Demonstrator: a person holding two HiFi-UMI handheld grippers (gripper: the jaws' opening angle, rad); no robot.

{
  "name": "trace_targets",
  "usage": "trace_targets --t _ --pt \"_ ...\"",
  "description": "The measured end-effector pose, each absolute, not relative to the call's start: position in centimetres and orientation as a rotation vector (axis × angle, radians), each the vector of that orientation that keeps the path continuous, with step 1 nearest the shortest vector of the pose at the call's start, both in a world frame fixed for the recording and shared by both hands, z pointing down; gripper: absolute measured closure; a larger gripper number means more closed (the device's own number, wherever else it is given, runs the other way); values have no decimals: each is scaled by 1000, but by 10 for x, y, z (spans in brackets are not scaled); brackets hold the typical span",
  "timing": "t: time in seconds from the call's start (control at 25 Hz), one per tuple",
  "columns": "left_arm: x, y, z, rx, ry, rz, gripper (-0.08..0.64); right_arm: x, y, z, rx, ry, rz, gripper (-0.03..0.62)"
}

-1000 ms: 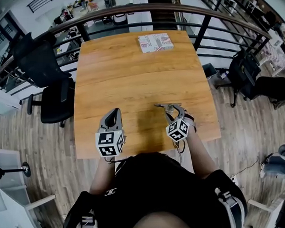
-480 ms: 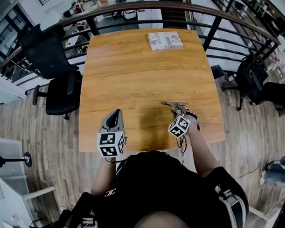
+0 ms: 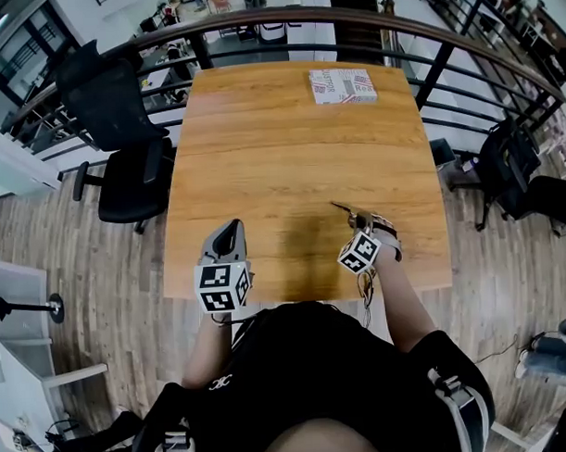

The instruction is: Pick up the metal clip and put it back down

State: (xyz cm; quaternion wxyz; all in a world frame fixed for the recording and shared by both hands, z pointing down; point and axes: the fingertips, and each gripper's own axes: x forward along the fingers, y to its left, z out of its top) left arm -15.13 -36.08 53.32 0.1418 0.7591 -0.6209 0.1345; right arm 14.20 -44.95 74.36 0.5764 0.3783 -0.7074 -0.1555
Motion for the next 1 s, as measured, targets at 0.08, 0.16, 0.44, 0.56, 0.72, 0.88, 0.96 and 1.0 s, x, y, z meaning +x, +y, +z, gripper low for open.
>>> trace_targets --t 0.08,0.16,0.44,0.56,0.72,0.88,0.96,1.0 --pt "-150 -362 533 2199 -1784 384 546 140 -452 733 934 -1675 -366 570" --pt "-148 -363 533 2210 -1773 377 546 137 -450 723 974 -1698 -362 571" --pt "-134 -370 525 2265 -1745 347 546 134 -442 670 1210 -1824 -292 571" --pt "-127 -371 524 2278 -1734 340 546 142 -439 638 1352 -1915 -177 572" --pt "-113 -371 526 2304 -1700 345 546 150 -429 580 1529 -2075 -53 572" --pt "-98 -375 519 2347 -1689 337 546 163 -423 525 1689 -2178 -28 572" --pt "-94 -377 513 2360 -1694 323 546 172 -419 503 1760 -2226 -8 572" --pt "-92 -378 511 2364 -1696 318 546 176 -416 493 1790 -2256 -4 572"
